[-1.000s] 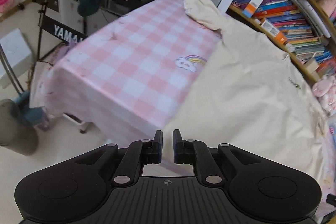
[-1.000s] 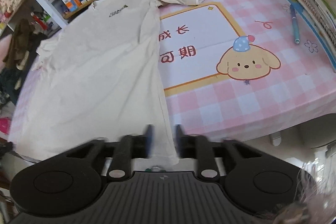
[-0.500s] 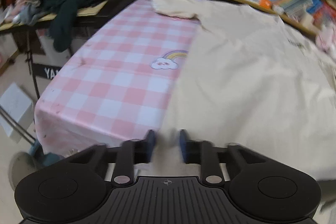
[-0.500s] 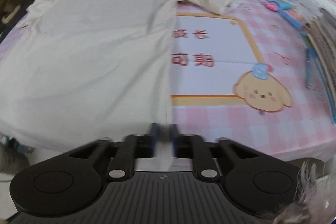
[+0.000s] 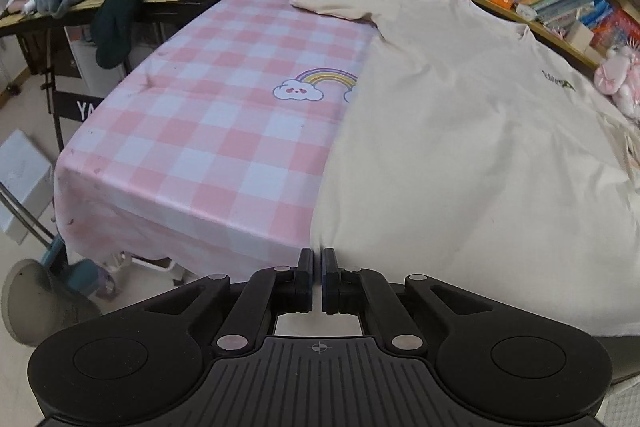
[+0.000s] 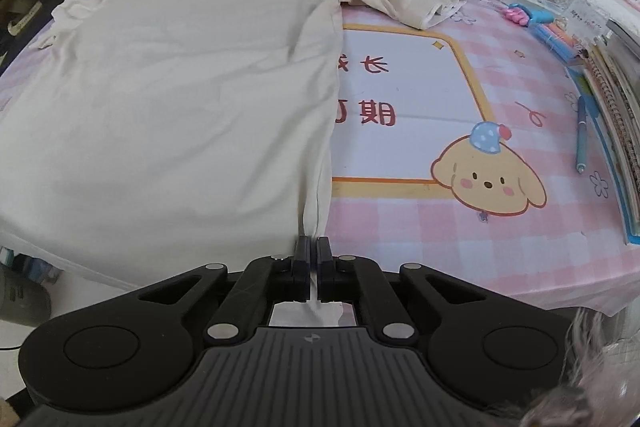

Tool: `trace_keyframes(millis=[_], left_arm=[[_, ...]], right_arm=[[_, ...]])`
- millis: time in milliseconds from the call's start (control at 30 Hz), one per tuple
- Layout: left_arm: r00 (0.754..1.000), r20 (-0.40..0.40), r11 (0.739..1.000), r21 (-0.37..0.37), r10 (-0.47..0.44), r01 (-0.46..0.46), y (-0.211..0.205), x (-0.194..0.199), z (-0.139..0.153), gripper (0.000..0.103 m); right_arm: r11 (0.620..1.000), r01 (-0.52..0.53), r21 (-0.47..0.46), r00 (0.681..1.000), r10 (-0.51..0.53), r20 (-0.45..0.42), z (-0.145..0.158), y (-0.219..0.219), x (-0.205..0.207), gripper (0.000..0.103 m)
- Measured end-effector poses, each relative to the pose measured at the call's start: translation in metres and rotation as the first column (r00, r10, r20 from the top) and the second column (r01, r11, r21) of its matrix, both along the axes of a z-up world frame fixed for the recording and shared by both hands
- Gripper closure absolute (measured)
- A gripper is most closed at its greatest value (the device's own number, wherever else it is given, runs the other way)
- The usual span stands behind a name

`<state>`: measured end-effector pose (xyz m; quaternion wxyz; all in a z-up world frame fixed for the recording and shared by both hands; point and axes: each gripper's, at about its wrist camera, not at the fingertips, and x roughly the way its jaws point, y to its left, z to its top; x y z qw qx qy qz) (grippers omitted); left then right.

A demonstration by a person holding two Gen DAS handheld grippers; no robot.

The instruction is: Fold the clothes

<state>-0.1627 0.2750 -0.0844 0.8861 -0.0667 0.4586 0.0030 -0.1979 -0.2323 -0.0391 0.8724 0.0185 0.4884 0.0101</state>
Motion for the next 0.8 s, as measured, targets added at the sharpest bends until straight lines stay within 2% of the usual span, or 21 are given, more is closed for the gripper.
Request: trace_keyframes(millis=[200,267,367,433,467,533,633,800], left_arm=[[1.0,-0.004,1.0,0.009,0.01,-0.01,-0.002,-0.001,0.003,0.097],[1.0,0.018,1.0,0.03,0.005,-0.005,-0.003,-0.001,0.01,0.094],[0.996,0.094,1.0,0.011,0.011,-0.012,0.0,0.001,0.027,0.084],[0.99,0.14,0.999,-0.02,0.03,-0.027,0.003,0.009,0.036,0.072],[0.987,0.158,0.999,-0.039,0.04,-0.034,0.004,0.016,0.039,0.071],[0.982,0.181,0.996,-0.077,0.053,-0.04,0.007,0.031,0.043,0.067],[0.976,0.208,0.99,-0.134,0.064,-0.036,0.013,0.058,0.041,0.056],[0.977,0.201,0.981,-0.19,0.069,-0.03,0.034,0.115,0.03,0.056]], right_arm=[[1.0,0.015,0.025,1.0,-0.015,-0.006,0.001,-0.003,-0.001,0.1],[1.0,0.017,0.024,1.0,-0.017,-0.009,0.001,-0.003,0.0,0.099],[1.0,0.028,0.012,1.0,-0.028,0.004,0.004,-0.002,-0.002,0.094],[0.999,0.053,0.004,0.998,-0.053,0.028,0.008,-0.003,-0.006,0.07],[0.998,0.066,0.001,0.997,-0.066,0.042,0.011,-0.003,-0.007,0.051],[0.995,0.101,-0.006,0.991,-0.101,0.084,0.018,-0.002,-0.008,0.035],[0.989,0.151,0.003,0.983,-0.15,0.102,0.024,0.001,-0.004,0.028],[0.987,0.159,0.029,0.983,-0.161,0.094,0.023,0.029,0.012,0.028]])
